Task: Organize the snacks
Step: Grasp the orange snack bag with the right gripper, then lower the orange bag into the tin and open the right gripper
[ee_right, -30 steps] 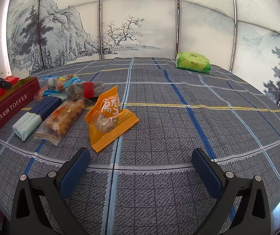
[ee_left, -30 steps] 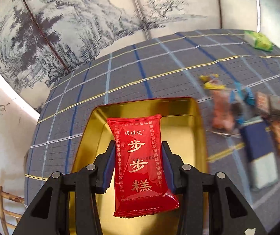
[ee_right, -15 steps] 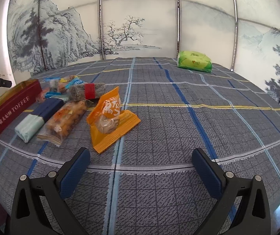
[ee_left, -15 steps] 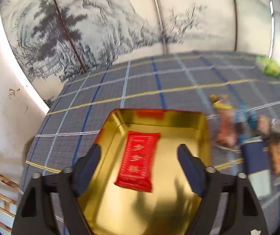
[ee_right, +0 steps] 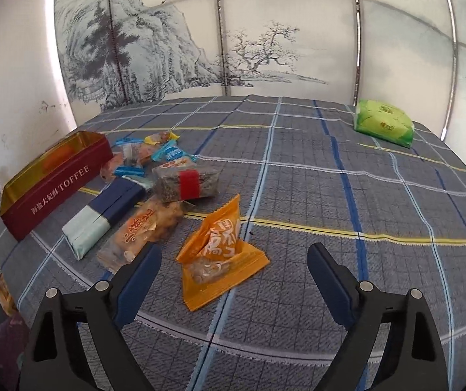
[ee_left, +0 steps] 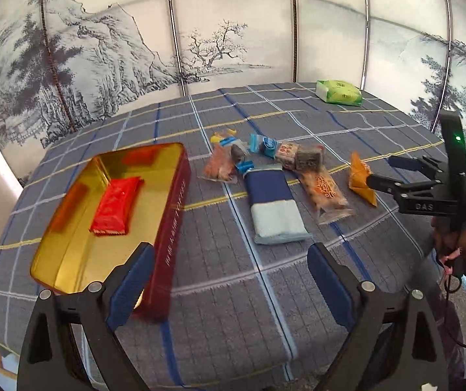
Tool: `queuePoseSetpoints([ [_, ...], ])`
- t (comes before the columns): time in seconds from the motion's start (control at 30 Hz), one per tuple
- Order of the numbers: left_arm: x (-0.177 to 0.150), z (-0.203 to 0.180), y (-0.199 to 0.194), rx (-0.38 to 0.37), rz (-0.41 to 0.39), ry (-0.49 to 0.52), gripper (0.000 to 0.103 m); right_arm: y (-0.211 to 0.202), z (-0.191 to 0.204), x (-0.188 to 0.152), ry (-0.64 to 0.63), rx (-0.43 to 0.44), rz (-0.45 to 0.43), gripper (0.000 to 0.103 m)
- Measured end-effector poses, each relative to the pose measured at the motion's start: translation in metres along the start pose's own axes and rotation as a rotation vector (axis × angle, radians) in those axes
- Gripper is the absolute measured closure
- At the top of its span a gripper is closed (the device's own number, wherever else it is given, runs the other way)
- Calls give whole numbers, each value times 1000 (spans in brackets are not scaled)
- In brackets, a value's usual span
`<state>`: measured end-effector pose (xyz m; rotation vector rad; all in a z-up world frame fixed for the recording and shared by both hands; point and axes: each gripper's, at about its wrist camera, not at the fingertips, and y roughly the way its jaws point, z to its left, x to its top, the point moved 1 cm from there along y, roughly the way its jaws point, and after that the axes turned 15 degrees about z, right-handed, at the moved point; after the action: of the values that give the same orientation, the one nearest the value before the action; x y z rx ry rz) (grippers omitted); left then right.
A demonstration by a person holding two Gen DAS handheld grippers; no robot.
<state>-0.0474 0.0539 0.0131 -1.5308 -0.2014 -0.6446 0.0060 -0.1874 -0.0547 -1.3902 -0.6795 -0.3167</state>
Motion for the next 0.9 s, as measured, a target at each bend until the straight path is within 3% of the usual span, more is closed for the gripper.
queuePoseSetpoints([
  [0.3,-7,1,3,-32,49,-35,10,30,1,25,-83,-24,141,15],
  [0.37,-8,0,7,-41,66,-35,10,40,2,27,-100,-8,186,45],
  [0.43,-10,-2,8,-49,73,-30,10,43,1,28,-104,-2,210,47],
  [0.47,-10,-4,7,-46,72,-26,10,42,1,27,-108,0,216,54],
  [0.57,-15,-5,0,-26,38,-18,10,32,-1,25,-84,43,206,58],
  [0.67,-21,-4,-9,20,-21,-17,10,8,5,25,-71,81,142,58],
  [0.9,-30,8,-19,35,-73,-63,10,-30,64,72,-135,259,49,58],
])
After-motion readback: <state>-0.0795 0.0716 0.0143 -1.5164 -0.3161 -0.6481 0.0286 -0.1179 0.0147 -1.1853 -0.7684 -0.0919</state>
